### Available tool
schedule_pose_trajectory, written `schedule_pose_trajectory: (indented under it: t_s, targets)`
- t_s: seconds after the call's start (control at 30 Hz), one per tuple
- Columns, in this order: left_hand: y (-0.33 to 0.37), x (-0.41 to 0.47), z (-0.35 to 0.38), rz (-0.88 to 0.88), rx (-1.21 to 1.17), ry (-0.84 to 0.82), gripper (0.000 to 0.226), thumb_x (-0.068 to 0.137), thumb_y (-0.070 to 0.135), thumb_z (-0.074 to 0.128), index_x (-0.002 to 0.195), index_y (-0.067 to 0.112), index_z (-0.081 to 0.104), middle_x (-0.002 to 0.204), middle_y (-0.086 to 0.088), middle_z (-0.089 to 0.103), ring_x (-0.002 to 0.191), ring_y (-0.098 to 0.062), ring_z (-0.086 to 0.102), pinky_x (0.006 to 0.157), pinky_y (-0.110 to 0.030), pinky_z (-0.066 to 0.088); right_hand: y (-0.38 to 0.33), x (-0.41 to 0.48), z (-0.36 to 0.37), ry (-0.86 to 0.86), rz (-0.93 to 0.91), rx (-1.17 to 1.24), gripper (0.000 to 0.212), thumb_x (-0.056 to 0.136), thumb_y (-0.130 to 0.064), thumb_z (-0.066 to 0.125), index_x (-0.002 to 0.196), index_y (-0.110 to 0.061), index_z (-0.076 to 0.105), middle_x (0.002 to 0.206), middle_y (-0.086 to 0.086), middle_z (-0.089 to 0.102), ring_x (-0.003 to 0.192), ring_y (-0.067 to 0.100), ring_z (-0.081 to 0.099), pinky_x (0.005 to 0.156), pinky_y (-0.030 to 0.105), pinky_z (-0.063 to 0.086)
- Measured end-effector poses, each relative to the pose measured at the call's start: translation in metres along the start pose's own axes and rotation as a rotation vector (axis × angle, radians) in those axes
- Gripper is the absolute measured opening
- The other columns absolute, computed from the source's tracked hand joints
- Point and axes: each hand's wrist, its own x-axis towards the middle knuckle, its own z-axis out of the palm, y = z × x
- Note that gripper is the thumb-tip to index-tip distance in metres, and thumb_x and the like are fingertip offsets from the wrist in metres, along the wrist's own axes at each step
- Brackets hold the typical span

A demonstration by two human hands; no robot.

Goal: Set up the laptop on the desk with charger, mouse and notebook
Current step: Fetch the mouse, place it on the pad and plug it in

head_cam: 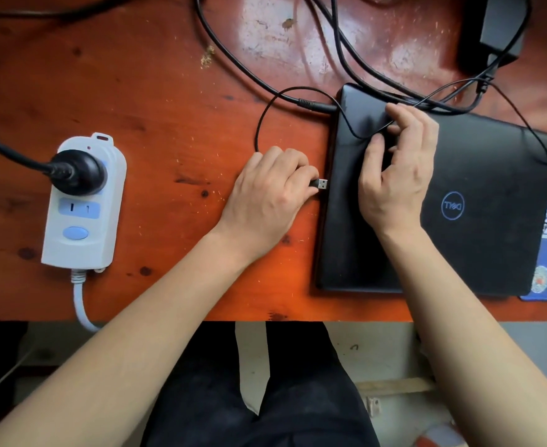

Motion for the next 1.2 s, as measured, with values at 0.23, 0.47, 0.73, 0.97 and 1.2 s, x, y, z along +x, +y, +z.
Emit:
schedule_pose_trajectory:
  t_s: [0.23, 0.47, 0.73, 0.97, 1.2]
  targets:
    - [0.006, 0.002, 0.000, -0.006, 0.002, 0.010, 0.018, 0.096, 0.019, 0.062, 0.096, 0.003, 0.072, 0.093, -0.011, 0.066, 0.078, -0.030, 0.057, 0.067, -0.043, 0.045, -0.001, 0.000, 0.000, -0.004, 0.005, -0.006, 0.033, 0.094, -0.001, 0.051, 0.126, 0.004, 0.058, 0.126, 0.020, 0.053, 0.110, 0.034, 0.057, 0.092, 0.046, 0.051]
    - [-0.004, 0.005, -0.008, 0.020, -0.039, -0.061, 0.026, 0.090, 0.019, 0.069, 0.104, -0.003, 0.070, 0.099, -0.017, 0.064, 0.085, -0.034, 0.058, 0.076, -0.045, 0.050, -0.001, 0.000, 0.000, -0.004, 0.013, -0.007, 0.033, 0.095, -0.002, 0.051, 0.126, 0.003, 0.058, 0.126, 0.020, 0.053, 0.112, 0.033, 0.057, 0.094, 0.048, 0.050]
    - [0.005, 0.008, -0.013, 0.052, 0.122, -0.047, 0.024, 0.092, 0.028, 0.065, 0.086, 0.006, 0.072, 0.091, -0.008, 0.066, 0.083, -0.031, 0.059, 0.067, -0.042, 0.042, 0.000, 0.000, -0.001, -0.012, 0.011, 0.001, 0.032, 0.095, 0.000, 0.050, 0.125, 0.005, 0.058, 0.125, 0.021, 0.054, 0.118, 0.033, 0.054, 0.098, 0.050, 0.048]
    - [0.008, 0.013, -0.008, 0.032, 0.091, -0.082, 0.022, 0.093, 0.025, 0.063, 0.093, 0.005, 0.073, 0.096, -0.009, 0.067, 0.086, -0.032, 0.059, 0.070, -0.042, 0.041, -0.002, -0.001, -0.002, -0.027, 0.027, -0.015, 0.031, 0.095, 0.000, 0.049, 0.125, 0.005, 0.058, 0.125, 0.022, 0.054, 0.119, 0.033, 0.052, 0.099, 0.048, 0.046]
    - [-0.009, 0.010, -0.008, 0.109, 0.038, -0.080, 0.027, 0.090, 0.022, 0.067, 0.107, 0.001, 0.070, 0.102, -0.013, 0.065, 0.094, -0.035, 0.059, 0.075, -0.044, 0.042, -0.003, -0.001, -0.002, -0.023, 0.026, -0.008, 0.031, 0.095, 0.000, 0.049, 0.124, 0.006, 0.059, 0.124, 0.022, 0.055, 0.117, 0.034, 0.053, 0.099, 0.048, 0.046]
